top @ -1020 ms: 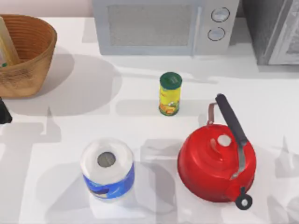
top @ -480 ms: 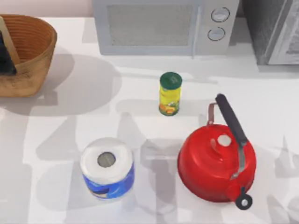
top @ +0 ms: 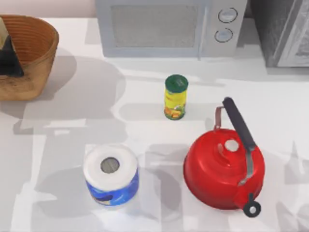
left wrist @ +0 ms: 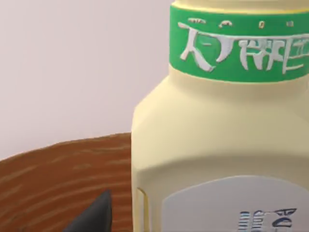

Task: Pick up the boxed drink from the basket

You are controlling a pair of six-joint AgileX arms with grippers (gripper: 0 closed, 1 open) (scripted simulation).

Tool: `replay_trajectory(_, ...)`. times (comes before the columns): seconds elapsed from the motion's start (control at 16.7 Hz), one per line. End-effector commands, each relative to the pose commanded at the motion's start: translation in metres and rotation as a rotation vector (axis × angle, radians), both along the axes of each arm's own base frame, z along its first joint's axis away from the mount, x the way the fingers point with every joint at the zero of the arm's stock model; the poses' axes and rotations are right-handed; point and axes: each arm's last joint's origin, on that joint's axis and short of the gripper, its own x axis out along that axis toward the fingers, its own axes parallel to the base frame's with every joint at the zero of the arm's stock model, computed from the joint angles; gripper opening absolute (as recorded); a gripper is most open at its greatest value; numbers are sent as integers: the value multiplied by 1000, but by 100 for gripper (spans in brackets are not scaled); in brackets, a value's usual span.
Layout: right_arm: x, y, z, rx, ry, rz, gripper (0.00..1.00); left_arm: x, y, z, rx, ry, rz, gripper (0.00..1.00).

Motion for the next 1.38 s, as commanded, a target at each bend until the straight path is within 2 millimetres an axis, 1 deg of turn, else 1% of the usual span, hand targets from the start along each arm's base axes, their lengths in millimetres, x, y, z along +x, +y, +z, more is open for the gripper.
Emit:
replay_trajectory(0.18, 0, 0, 0, 0, 0, 0, 100, 6, 3, -9, 0, -2, 1, 100)
replay_trajectory(0.42, 0, 0, 0, 0, 0, 0, 100, 6, 3, -10, 0, -2, 1, 100)
replay_trajectory(0.48, 0, 0, 0, 0, 0, 0, 100, 6, 1, -3, 8, -25, -2, 100)
replay_trajectory(0.6, 0, 0, 0, 0, 0, 0, 100, 7, 2, -6, 3, -11, -1, 100)
replay_trajectory(0.72, 0, 0, 0, 0, 0, 0, 100, 15, 2, -9, 0, -1, 1, 100)
replay_trajectory(1.08, 0, 0, 0, 0, 0, 0, 100, 50, 2, -10, 0, -2, 1, 100)
replay_trajectory(1.2, 0, 0, 0, 0, 0, 0, 100, 56, 2, -10, 0, -2, 1, 100)
replay_trajectory(1.38, 0, 0, 0, 0, 0, 0, 100, 56, 2, -10, 0, -2, 1, 100)
